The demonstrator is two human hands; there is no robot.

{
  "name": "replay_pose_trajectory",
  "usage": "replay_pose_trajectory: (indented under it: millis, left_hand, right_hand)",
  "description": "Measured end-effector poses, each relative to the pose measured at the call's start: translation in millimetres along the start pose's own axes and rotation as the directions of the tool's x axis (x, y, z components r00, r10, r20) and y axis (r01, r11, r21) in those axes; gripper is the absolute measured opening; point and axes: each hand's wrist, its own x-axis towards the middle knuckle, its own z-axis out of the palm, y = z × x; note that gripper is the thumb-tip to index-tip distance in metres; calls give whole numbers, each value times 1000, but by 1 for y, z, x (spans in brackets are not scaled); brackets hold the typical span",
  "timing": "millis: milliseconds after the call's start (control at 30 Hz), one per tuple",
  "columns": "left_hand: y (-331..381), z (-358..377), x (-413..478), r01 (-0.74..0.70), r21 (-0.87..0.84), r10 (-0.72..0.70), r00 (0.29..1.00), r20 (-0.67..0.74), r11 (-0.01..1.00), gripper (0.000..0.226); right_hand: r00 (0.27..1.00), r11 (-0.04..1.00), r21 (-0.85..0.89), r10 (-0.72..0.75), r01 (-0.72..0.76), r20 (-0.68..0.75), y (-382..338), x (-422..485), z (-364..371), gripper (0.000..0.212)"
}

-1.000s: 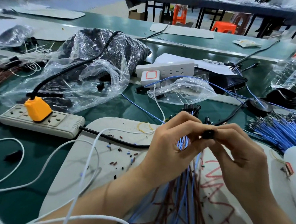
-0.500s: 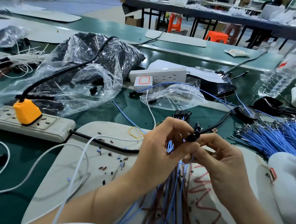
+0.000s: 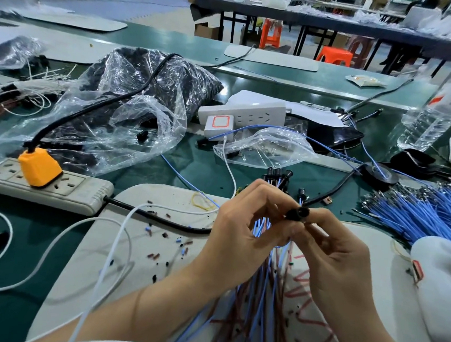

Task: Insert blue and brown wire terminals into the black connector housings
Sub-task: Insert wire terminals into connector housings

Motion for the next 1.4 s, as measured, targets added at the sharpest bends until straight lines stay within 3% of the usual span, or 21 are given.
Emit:
replay_pose_trajectory:
  millis: [100, 233, 400, 500, 667, 867, 1000, 1233, 1333, 1400]
  left_hand:
    - [1, 0, -1, -9, -7, 9, 1000, -13, 1000, 17]
    - [3, -1, -3, -19, 19, 19, 1000, -18, 1000, 27]
    - [2, -3, -4, 27, -24, -27, 1000, -7, 999, 22]
    - [2, -4, -4, 7, 72, -6, 1000, -18, 997, 19]
    - [4, -5, -5, -37, 178, 40, 999, -14, 983, 18]
    - [2, -4, -3, -63, 252, 67, 998, -6, 966, 22]
    - [0, -5, -4, -64, 261, 67, 998, -2, 963, 12]
    - [3, -5, -1, -88, 289, 90, 996, 5, 953, 14]
    - [3, -5, -2, -91, 293, 90, 996, 16, 952, 13]
    - [3, -4, -2, -90, 291, 84, 996, 33, 952, 12]
  right_hand:
    - [1000, 1000, -15, -12, 12, -5, 0, -1, 2, 15]
    - [1000, 999, -33, -9, 8, -12, -2, -4, 4, 6]
    - [1000, 1000, -7, -2, 2, -12, -2, -3, 4, 6]
    - [1000, 1000, -12, 5, -6, -25, 0, -1, 4, 5]
    - [1000, 986, -165, -15, 15, -1, 5, 0, 2, 7]
    - [999, 988, -149, -37, 32, -27, 10, -1, -1, 7]
    - [999, 991, -130, -34, 33, -6, 10, 0, 0, 6]
    - [1000, 988, -156, 12, -10, 13, 14, 2, 0, 9]
    - [1000, 985, -172, 28, -26, 9, 16, 1, -1, 19]
    - [1000, 985, -173, 20, -17, 19, 16, 3, -1, 10]
